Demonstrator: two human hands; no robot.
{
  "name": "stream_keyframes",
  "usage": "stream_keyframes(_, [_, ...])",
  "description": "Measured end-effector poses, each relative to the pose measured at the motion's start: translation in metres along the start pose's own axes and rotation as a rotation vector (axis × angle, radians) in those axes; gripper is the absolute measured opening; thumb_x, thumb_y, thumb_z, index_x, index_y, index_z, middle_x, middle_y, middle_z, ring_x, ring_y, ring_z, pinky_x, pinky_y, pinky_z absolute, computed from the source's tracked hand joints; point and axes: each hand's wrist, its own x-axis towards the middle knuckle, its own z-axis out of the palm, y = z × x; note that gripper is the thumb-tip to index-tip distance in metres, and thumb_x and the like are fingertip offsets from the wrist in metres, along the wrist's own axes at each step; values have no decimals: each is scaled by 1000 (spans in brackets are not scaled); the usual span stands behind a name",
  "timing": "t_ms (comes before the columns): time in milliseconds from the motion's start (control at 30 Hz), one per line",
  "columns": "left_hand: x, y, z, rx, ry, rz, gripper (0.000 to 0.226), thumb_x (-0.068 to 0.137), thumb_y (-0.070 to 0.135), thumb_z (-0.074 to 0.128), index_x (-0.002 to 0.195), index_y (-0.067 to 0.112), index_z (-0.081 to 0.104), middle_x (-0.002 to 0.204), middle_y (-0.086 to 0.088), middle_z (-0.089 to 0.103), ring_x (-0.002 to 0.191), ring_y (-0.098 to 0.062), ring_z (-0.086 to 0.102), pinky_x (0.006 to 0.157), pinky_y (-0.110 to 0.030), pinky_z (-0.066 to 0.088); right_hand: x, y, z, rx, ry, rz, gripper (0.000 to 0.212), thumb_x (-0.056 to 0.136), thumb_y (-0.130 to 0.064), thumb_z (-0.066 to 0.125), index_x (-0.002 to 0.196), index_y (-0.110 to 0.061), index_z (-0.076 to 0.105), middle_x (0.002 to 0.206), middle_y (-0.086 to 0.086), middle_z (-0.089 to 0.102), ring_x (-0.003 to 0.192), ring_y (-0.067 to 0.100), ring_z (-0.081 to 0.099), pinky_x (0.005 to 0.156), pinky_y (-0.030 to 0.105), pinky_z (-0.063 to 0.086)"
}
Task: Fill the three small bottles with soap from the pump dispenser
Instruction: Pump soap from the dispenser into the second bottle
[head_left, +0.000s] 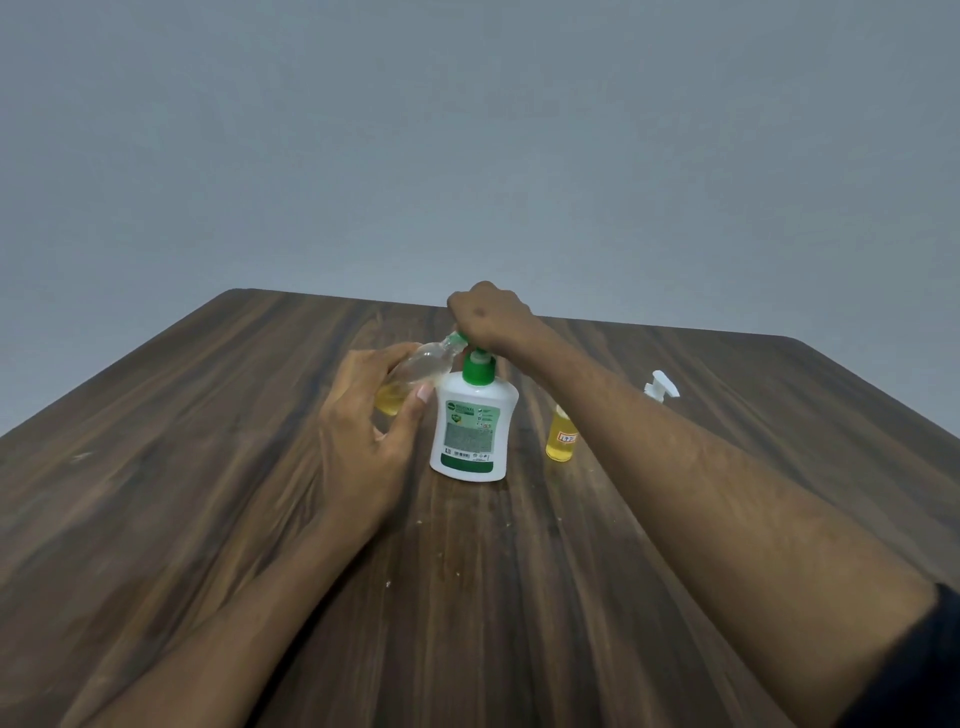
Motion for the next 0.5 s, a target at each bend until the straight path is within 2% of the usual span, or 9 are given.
stream_keyframes(167, [-1,-5,0,-1,-37,-26,30,98,18,71,128,12,71,115,2,68,104,-4,64,83,-16,47,-3,4,5,8,-26,-2,26,100,-22,38,77,-13,44,78,3,46,84,25,46,58,30,30])
stream_keyframes(333, [0,-3,-1,12,-5,-1,28,99,12,74,127,11,71,115,0,68,105,-5,64,85,-14,46,-1,0,1,22,14,-1,20,98,-26,39,97,-10,51,96,9,56,87,27,51,60,31,33])
stream_keyframes(433, [-1,-5,0,17,-23,-9,29,98,13,73,127,11,71,116,2,68,105,0,62,84,-13,45,-4,3,4,-10,-31,-8,24,100,-20,37,80,-11,46,90,9,50,81,25,45,57,30,29])
stream_keyframes(500, [-2,-5,-1,14,-25,-13,29,98,10,75,127,11,72,115,2,68,105,0,62,84,-13,45,-5,2,3,-5,-36,2,24,100,-21,37,80,-10,47,86,7,50,73,22,43,58,30,30])
